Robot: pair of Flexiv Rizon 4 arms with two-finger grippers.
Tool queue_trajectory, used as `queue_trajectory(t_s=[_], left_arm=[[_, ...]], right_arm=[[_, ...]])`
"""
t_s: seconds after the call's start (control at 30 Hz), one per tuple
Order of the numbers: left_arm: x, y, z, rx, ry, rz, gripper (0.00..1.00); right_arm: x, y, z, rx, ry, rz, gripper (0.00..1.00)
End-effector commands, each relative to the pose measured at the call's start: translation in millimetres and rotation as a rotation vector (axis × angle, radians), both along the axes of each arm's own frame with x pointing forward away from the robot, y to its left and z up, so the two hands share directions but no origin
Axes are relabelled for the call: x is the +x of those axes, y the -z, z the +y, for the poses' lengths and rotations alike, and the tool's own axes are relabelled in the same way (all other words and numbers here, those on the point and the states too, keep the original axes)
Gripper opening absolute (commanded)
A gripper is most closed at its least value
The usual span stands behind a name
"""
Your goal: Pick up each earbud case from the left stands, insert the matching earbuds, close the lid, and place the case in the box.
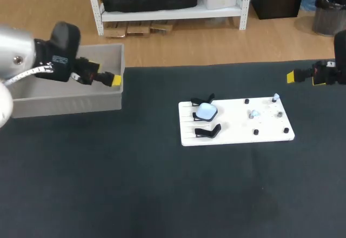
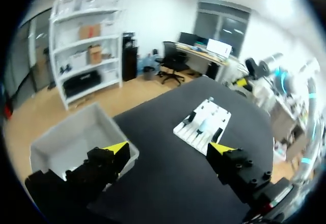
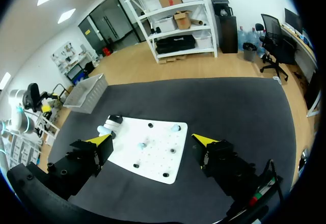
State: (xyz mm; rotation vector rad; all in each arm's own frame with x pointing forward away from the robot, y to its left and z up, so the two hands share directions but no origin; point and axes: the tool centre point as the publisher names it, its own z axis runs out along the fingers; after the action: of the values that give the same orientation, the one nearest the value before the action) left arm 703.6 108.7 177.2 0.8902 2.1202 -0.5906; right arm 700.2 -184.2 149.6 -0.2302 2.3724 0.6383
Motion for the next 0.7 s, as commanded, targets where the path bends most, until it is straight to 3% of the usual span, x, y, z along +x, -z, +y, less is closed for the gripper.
queue_trajectory(t_s=[0.03,0.43,0.7], left_arm=[[7.1,3.8,-15.4,0.055,0.177,-0.080,1.00],[9.4,18.7,-59.2,0.044,0.473,-0.139,1.00],[8.9,32.2,-94.1,0.009,0.600,-0.170,1.00]], right_arm=[[0.7,0.2,-0.7,0.002,-0.003,0.001,1.00],[0.7,0.2,-0.7,0.002,-0.003,0.001,1.00],[0.7,0.2,-0.7,0.002,-0.003,0.001,1.00]])
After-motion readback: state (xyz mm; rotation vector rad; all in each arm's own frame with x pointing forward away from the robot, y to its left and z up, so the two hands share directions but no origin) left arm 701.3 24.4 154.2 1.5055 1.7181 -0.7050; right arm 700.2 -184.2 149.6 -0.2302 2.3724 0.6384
